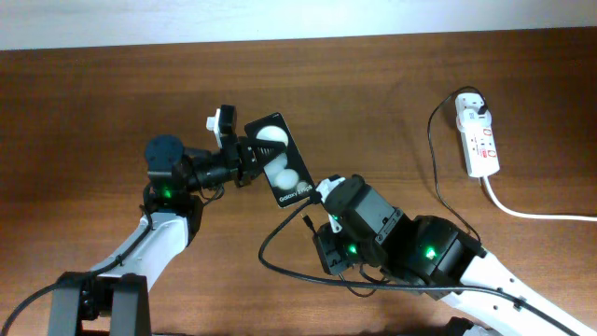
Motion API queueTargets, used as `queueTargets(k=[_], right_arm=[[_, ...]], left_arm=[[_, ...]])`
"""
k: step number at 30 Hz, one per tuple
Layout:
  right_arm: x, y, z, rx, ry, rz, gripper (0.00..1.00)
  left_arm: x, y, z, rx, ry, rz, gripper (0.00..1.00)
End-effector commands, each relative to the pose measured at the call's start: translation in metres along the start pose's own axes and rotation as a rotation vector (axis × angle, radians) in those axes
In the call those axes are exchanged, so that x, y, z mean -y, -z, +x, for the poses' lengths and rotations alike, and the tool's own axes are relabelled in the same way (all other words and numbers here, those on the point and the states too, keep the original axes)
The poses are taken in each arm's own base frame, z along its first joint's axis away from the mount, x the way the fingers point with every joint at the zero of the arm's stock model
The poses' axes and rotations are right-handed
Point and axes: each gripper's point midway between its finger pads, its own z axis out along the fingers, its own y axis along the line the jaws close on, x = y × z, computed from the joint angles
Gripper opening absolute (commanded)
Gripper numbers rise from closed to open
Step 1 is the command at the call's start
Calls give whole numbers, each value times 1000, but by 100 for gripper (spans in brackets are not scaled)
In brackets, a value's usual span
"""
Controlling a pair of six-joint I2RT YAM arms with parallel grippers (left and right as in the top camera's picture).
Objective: Plug charger to phone and switch on socket
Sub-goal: 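Bring the connector up to the phone's bottom port, then push the connector into the phone's port with the right gripper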
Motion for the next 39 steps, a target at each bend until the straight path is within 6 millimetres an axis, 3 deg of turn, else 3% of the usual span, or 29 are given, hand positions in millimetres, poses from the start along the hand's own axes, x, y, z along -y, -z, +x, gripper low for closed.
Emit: queueTargets(k=[1,9,25,29,34,39], right_arm=[[-2,-1,-3,19,-3,3,4],[-6,-1,-6,27,-125,-21,4],[-14,-1,-9,31,-120,-65,4],[-11,-14,-6,-5,-126,-42,4],[-8,-14,-7,0,-126,-27,4],[-12,-1,-7,24,-122,-52,4]], left_arm=[[9,0,2,-22,-18,15,0],[10,0,10,-66,-19,21,0],[10,0,10,-66,-19,21,0],[10,0,10,-67,-18,21,0],[10,1,16,-103,-20,26,0],[10,1,17,-109,-49,28,0]])
